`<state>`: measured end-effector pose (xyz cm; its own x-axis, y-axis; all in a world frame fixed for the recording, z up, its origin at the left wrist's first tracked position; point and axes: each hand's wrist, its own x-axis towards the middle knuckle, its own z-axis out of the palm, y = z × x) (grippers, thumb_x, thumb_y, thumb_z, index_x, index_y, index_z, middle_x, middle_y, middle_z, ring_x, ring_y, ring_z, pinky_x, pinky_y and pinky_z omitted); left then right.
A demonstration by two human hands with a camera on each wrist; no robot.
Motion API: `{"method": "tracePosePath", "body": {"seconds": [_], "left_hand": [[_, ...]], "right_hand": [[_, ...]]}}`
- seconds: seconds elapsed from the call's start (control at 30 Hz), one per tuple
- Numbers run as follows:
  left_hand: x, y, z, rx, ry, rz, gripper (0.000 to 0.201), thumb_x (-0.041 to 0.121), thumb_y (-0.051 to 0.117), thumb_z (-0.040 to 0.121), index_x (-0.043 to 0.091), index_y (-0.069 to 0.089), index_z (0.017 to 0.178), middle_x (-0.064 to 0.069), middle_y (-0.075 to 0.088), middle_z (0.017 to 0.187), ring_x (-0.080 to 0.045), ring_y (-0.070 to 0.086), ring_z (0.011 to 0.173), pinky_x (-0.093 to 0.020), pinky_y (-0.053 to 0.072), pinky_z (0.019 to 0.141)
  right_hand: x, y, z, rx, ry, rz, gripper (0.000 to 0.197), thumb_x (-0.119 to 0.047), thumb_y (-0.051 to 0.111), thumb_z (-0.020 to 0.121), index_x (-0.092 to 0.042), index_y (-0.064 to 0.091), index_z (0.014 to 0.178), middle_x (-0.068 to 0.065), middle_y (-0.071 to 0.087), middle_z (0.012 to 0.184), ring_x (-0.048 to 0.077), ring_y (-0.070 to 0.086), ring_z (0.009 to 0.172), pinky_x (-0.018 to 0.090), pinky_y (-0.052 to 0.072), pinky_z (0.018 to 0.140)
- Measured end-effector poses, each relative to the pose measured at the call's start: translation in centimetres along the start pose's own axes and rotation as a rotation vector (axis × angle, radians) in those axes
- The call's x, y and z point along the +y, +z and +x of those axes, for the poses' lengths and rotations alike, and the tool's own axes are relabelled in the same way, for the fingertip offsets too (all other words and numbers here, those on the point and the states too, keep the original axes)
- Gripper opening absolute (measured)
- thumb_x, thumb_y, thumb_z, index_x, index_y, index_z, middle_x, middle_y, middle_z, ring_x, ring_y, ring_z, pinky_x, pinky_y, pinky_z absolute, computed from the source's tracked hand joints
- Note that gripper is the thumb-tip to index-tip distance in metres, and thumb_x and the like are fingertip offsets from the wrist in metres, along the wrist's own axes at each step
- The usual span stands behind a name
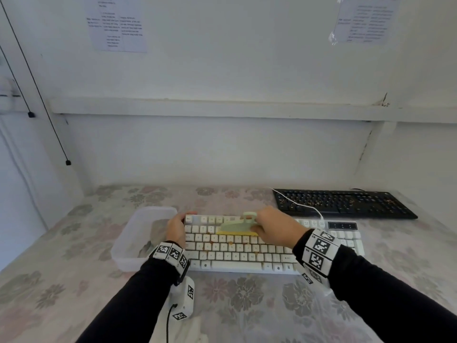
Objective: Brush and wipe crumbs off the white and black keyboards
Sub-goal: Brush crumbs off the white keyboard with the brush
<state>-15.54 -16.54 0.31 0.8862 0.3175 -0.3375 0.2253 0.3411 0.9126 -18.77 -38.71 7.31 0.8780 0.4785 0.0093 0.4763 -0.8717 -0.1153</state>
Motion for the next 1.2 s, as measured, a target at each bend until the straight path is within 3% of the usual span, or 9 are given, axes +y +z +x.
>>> {"method": "tracePosePath", "body": {"seconds": [0.33,0.43,0.5,0.67,0.77,0.87,1.03,1.1,1.2], "left_hand": [[-0.3,0.1,0.2,0.005,0.049,0.050,0.034,0.020,0.041,0.090,0.014,0.067,0.071,-0.011,0.060,0.057,-0.029,0.055,0.058,-0.035,0.049,0.065],[-0.4,0.1,0.4,0.011,0.056,0.059,0.031,0.021,0.043,0.089,0.014,0.068,0.072,-0.010,0.062,0.060,-0.030,0.056,0.062,-0.039,0.050,0.071],[-0.4,0.1,0.3,0.009,0.055,0.077,0.030,0.021,0.043,0.089,0.015,0.069,0.075,-0.013,0.062,0.069,-0.030,0.057,0.066,-0.042,0.050,0.076],[-0.8,0.0,1.2,0.023,0.072,0.072,0.030,0.021,0.047,0.087,0.016,0.069,0.068,-0.009,0.064,0.061,-0.030,0.057,0.065,-0.041,0.050,0.075],[-0.7,0.0,1.3,0.022,0.089,0.070,0.031,0.019,0.046,0.089,0.012,0.065,0.065,-0.008,0.061,0.059,-0.029,0.055,0.063,-0.033,0.047,0.064],[-0.3,0.2,0.7,0.010,0.191,0.080,0.036,0.009,0.037,0.095,0.010,0.057,0.065,-0.007,0.055,0.067,-0.022,0.051,0.065,-0.027,0.042,0.056],[-0.6,-0.1,1.5,0.037,0.147,0.070,0.030,0.011,0.044,0.089,0.011,0.064,0.067,-0.012,0.060,0.072,-0.029,0.056,0.071,-0.036,0.048,0.071],[-0.8,-0.1,1.6,0.027,0.137,0.080,0.029,0.013,0.044,0.088,0.011,0.067,0.069,-0.013,0.062,0.073,-0.030,0.057,0.075,-0.042,0.049,0.078],[-0.6,0.1,1.3,0.019,0.132,0.068,0.030,0.012,0.043,0.089,0.010,0.067,0.071,-0.010,0.062,0.068,-0.026,0.056,0.064,-0.033,0.047,0.066]], "right_hand": [[5.3,-0.5,-3.5,-0.022,0.166,-0.031,0.021,-0.022,0.050,0.091,-0.009,0.062,0.103,0.004,0.065,0.086,0.017,0.060,0.070,0.024,0.050,0.063],[5.2,-1.8,-4.1,0.002,0.172,0.014,0.020,-0.014,0.051,0.089,-0.007,0.059,0.105,-0.002,0.059,0.078,0.008,0.052,0.058,0.016,0.040,0.053],[4.3,-2.8,-3.9,0.035,0.131,0.056,0.023,-0.011,0.051,0.088,-0.005,0.058,0.109,0.001,0.063,0.090,0.009,0.053,0.062,0.011,0.036,0.052],[-0.6,-4.0,-1.3,0.129,-0.040,0.101,0.033,-0.010,0.049,0.090,-0.012,0.054,0.123,0.003,0.063,0.095,0.013,0.055,0.074,0.023,0.048,0.076],[-4.0,-3.1,0.8,0.061,-0.143,0.178,0.039,-0.005,0.047,0.092,-0.013,0.049,0.130,0.000,0.062,0.093,0.003,0.048,0.058,0.012,0.042,0.058],[-6.2,-1.7,2.2,0.012,-0.184,0.138,0.034,-0.006,0.045,0.093,-0.007,0.051,0.127,0.011,0.065,0.095,0.015,0.051,0.064,0.013,0.038,0.054],[-5.8,-1.5,2.1,-0.013,-0.130,0.079,0.031,-0.001,0.045,0.091,-0.009,0.053,0.120,0.014,0.065,0.096,0.021,0.054,0.073,0.027,0.046,0.064],[-4.9,-1.8,1.5,-0.056,-0.091,0.056,0.035,-0.001,0.046,0.090,-0.010,0.051,0.124,0.007,0.062,0.095,0.019,0.054,0.076,0.021,0.041,0.060],[-3.6,-3.0,0.6,-0.101,-0.059,0.034,0.039,-0.004,0.047,0.090,-0.012,0.047,0.128,-0.002,0.050,0.083,0.012,0.048,0.069,0.012,0.030,0.051]]}}
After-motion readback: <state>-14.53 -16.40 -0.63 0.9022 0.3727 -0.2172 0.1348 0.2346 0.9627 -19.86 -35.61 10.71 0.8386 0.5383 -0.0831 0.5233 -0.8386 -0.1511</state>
